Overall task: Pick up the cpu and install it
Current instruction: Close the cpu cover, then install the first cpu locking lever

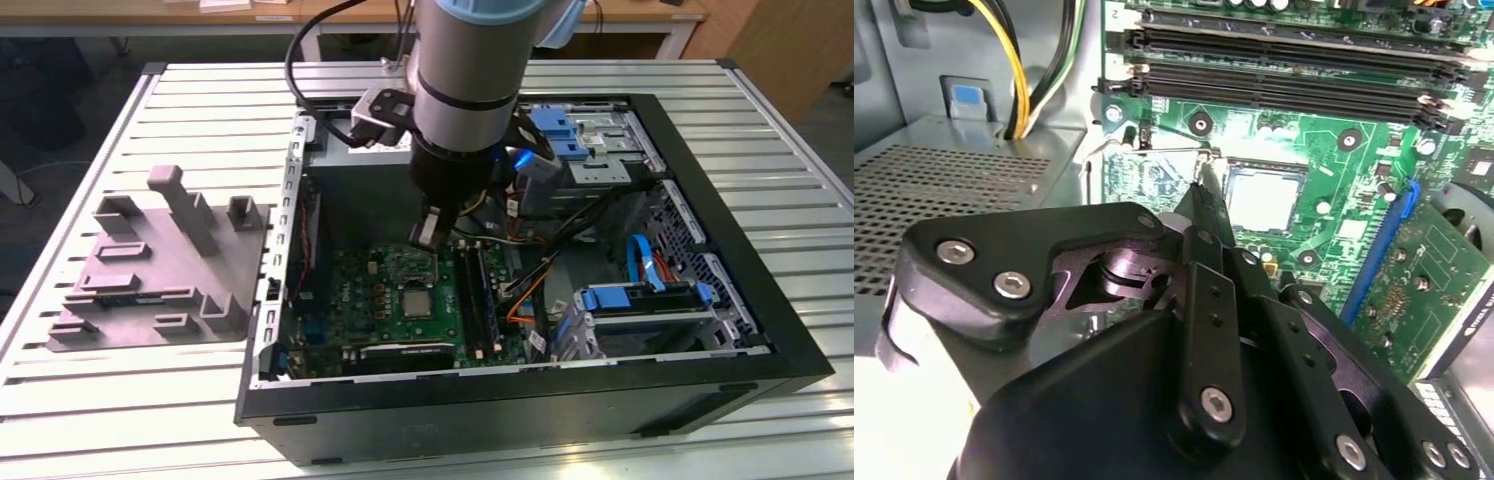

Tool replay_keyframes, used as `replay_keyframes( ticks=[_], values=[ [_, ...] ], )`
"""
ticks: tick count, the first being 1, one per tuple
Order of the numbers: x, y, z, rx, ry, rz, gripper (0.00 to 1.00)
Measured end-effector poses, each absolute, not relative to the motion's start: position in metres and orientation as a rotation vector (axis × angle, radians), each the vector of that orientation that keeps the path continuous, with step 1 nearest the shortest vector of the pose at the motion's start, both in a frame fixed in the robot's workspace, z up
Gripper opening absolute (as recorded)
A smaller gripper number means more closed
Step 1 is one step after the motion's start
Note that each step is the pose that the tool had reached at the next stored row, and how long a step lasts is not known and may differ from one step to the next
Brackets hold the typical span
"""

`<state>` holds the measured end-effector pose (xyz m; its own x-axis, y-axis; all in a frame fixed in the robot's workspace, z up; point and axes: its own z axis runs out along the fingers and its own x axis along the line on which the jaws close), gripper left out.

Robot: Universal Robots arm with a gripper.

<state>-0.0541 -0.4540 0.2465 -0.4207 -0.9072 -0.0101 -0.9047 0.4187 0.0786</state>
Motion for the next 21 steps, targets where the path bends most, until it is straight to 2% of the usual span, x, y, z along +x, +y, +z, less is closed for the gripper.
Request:
replay_keyframes(
  ticks=[21],
  values=[
    [-0.058,-0.471,0.246,1.711,-2.588,-0.105,0.11]
  ],
)
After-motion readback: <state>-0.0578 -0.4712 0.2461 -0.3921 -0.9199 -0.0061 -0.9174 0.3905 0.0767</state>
